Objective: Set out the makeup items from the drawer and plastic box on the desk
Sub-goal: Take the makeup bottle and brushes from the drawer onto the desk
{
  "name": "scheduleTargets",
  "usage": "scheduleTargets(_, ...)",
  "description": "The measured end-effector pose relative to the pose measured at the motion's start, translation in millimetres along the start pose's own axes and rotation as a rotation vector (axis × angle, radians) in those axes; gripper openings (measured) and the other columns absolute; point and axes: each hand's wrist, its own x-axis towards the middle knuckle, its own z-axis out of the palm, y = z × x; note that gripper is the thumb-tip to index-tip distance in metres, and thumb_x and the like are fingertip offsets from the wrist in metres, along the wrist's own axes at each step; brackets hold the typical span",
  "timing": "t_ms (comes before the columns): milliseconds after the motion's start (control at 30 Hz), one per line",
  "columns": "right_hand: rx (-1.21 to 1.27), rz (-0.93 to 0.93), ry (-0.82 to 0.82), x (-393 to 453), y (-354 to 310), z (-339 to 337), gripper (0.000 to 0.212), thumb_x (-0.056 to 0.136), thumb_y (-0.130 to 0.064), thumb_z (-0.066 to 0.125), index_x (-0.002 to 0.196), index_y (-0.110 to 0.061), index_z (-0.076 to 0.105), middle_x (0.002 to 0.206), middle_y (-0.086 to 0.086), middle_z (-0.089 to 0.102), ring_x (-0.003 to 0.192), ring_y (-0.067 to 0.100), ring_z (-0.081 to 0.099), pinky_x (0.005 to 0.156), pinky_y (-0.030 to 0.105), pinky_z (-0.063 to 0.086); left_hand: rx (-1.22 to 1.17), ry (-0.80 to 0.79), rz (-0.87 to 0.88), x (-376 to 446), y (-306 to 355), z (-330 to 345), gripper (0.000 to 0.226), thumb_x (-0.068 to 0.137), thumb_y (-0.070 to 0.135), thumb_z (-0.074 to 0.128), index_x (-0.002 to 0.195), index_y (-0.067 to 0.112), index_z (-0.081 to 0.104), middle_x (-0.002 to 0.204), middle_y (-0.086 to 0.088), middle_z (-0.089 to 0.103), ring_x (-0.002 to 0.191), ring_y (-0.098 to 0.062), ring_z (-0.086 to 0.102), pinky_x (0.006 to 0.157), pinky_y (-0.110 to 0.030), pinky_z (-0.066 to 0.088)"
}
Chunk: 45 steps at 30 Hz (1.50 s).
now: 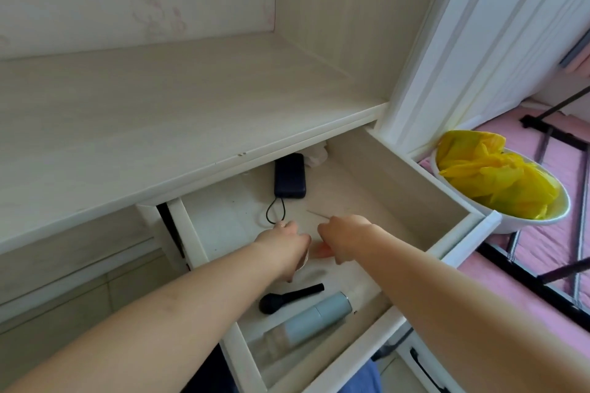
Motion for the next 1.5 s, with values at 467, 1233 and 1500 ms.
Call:
scheduleTargets(467,0.492,-0.049,0.302,-51,20,-29,0.018,0.08,-0.037,0.06,0.095,-0.029,0.054,0.095,-0.007,0.064,0.085,0.018,0.061,0.073,0.03,0.051,-0.279,0.29,0.062,-64,-27,-53,0.053,0.071,0.028,0.065,0.118,0.026,0.042,0.121,0.002,0.04,0.111,-0.021,0.045,0.088,-0.036,0.049)
scheduleTargets(1233,1.148,-0.739,0.614,-24,-304,-298,0.024,0.089,-0.008,0.057,0.086,-0.031,0.052,0.098,0.001,0.065,0.083,0.018,0.057,0.072,0.036,0.048,-0.828,1.153,-0.558,-310,-329,-51,0.069,0.07,0.02,0.072,0.133,0.025,0.043,0.126,0.009,0.038,0.115,0.005,0.049,0.097,-0.016,0.038)
scheduleTargets(1500,1.124,-0.757,0.513,23,-425,-338,0.026,0.091,-0.012,0.054,0.115,-0.021,0.054,0.095,-0.009,0.062,0.094,0.014,0.06,0.089,0.038,0.051,-0.914,1.229,-0.771,-357,-429,-11,0.083,0.068,0.012,0.08,0.139,0.019,0.037,0.122,-0.003,0.041,0.118,-0.011,0.045,0.1,-0.026,0.046)
